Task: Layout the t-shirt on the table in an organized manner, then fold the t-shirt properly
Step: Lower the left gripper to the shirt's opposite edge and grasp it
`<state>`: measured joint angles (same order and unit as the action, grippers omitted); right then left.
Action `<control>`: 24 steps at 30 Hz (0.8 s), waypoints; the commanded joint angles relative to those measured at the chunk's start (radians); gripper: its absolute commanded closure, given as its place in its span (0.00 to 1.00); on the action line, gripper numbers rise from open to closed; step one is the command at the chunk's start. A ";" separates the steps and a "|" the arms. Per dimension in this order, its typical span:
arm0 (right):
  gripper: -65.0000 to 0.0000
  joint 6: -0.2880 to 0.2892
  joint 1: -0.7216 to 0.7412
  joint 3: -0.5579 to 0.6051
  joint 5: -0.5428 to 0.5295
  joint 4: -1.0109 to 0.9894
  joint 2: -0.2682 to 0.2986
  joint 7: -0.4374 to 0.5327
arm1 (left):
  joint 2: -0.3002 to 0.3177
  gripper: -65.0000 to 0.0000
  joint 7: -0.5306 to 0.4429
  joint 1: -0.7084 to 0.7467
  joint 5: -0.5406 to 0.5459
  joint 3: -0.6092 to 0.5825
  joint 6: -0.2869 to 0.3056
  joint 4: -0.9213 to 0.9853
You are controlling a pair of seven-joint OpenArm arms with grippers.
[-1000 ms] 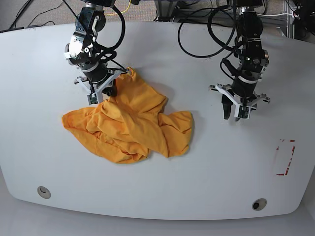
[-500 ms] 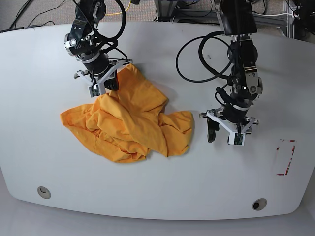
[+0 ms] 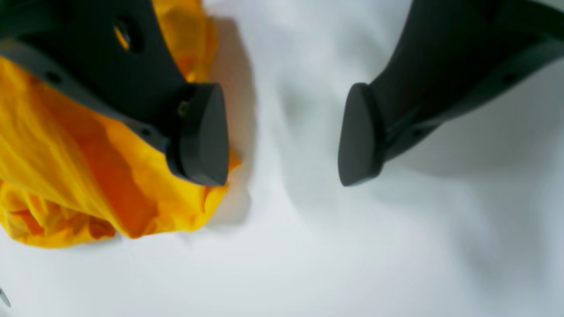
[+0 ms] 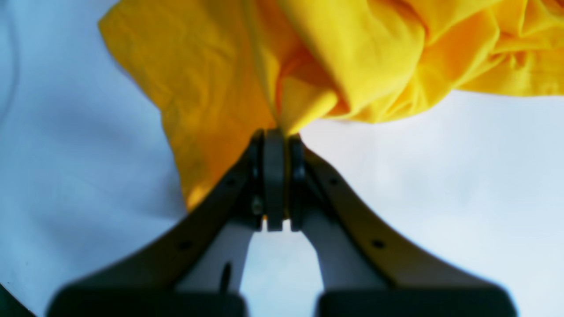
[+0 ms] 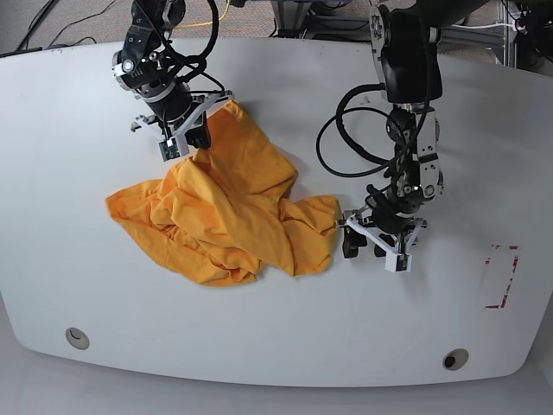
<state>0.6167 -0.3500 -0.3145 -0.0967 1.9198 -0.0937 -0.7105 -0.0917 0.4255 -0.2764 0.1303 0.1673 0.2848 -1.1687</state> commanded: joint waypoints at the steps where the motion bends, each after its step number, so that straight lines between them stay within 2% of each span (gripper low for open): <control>1: 1.00 0.010 -0.004 0.001 -0.010 0.025 0.002 0.022 | -0.012 0.43 -0.029 -0.051 0.019 -0.007 0.008 0.037; 10: 1.00 0.010 -0.007 0.001 -0.010 0.027 0.002 0.022 | -0.033 0.43 -0.075 -0.100 0.021 -0.131 0.008 0.171; 19: 1.00 0.010 -0.007 0.001 -0.010 0.027 0.004 0.022 | -0.053 0.43 -0.081 -0.096 0.022 -0.150 0.008 0.189; 22: 1.00 0.010 -0.007 0.001 -0.010 0.027 0.004 0.022 | -0.053 0.49 -0.081 -0.094 0.022 -0.150 0.008 0.189; 24: 1.00 0.010 -0.007 0.001 -0.010 0.027 0.004 0.022 | -0.053 0.62 -0.081 -0.094 0.022 -0.148 0.008 0.190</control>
<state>0.6254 -0.3611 -0.3130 -0.0933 1.9232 -0.0910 -0.7109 -0.1379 0.3660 -0.3462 0.1417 0.0185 0.2882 -0.9638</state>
